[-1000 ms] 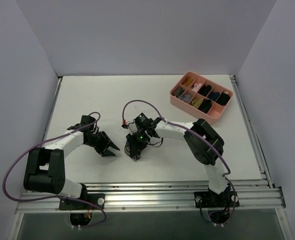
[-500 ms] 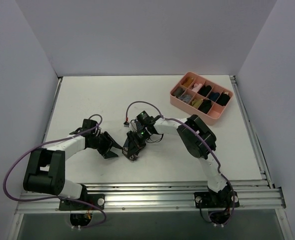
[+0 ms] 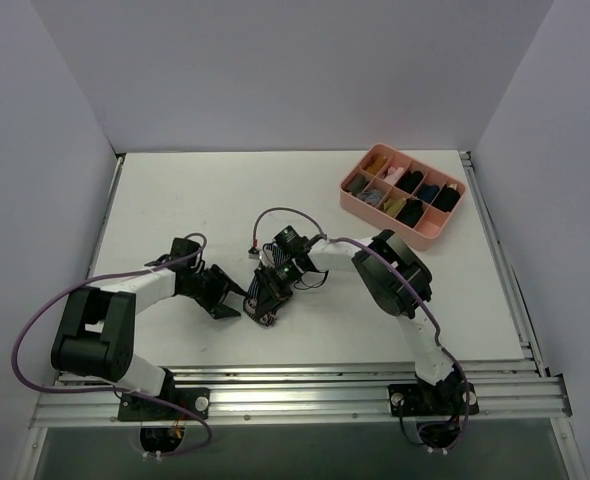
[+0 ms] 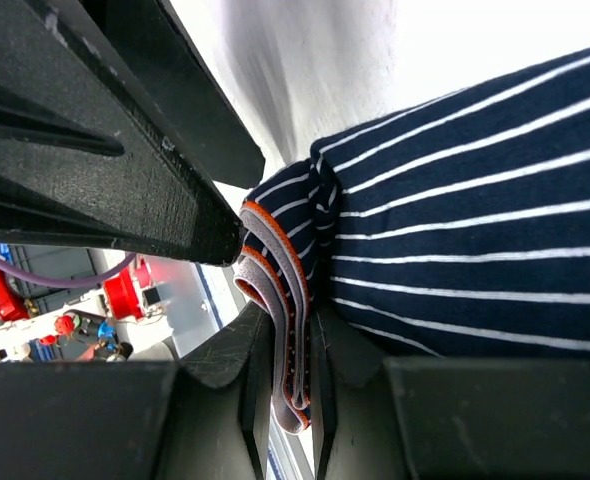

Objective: Roll the underwear

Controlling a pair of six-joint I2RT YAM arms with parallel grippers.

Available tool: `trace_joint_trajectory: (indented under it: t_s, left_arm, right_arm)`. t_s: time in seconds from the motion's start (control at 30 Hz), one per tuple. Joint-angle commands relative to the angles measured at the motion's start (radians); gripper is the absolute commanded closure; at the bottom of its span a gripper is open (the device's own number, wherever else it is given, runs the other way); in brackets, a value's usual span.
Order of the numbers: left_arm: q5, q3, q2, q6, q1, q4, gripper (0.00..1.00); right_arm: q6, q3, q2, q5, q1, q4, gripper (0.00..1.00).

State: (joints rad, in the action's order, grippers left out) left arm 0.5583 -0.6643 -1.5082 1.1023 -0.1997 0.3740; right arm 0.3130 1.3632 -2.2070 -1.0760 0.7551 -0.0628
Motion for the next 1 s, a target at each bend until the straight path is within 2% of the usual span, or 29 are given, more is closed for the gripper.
trace_joint_trajectory:
  t_s: [0.0,0.13,0.2,0.3,0.43,0.67,0.87,0.97]
  left_arm:
    - [0.012,-0.035,0.000,0.041,-0.013,0.009,0.39]
    - [-0.072,-0.049,0.057,-0.027,-0.020,0.084,0.41]
    - [-0.090,-0.005,0.135,-0.036,-0.020,0.072,0.41]
    - [-0.118,0.070,0.245,-0.029,-0.020,0.031,0.41]
    - [-0.107,0.156,0.328,-0.001,-0.024,-0.091,0.41]
    - [-0.083,0.173,0.258,0.001,-0.030,-0.168,0.42]
    - [-0.093,0.152,0.241,0.005,-0.033,-0.192,0.42]
    - [-0.097,0.146,0.201,0.001,-0.037,-0.202,0.43]
  right_arm:
    - [0.003,-0.030,0.032,-0.012,0.013,0.003,1.00]
    - [0.041,-0.049,0.024,-0.016,0.009,0.047,1.00]
    - [0.075,-0.058,0.026,-0.013,0.004,0.067,1.00]
    - [0.167,-0.081,0.023,-0.025,-0.005,0.185,1.00]
    - [0.242,-0.090,0.010,-0.054,-0.008,0.248,1.00]
    - [0.419,-0.128,-0.005,-0.116,-0.026,0.428,1.00]
    - [0.348,-0.102,-0.025,-0.091,-0.030,0.316,1.00]
    - [0.302,-0.093,-0.030,-0.076,-0.031,0.258,0.97]
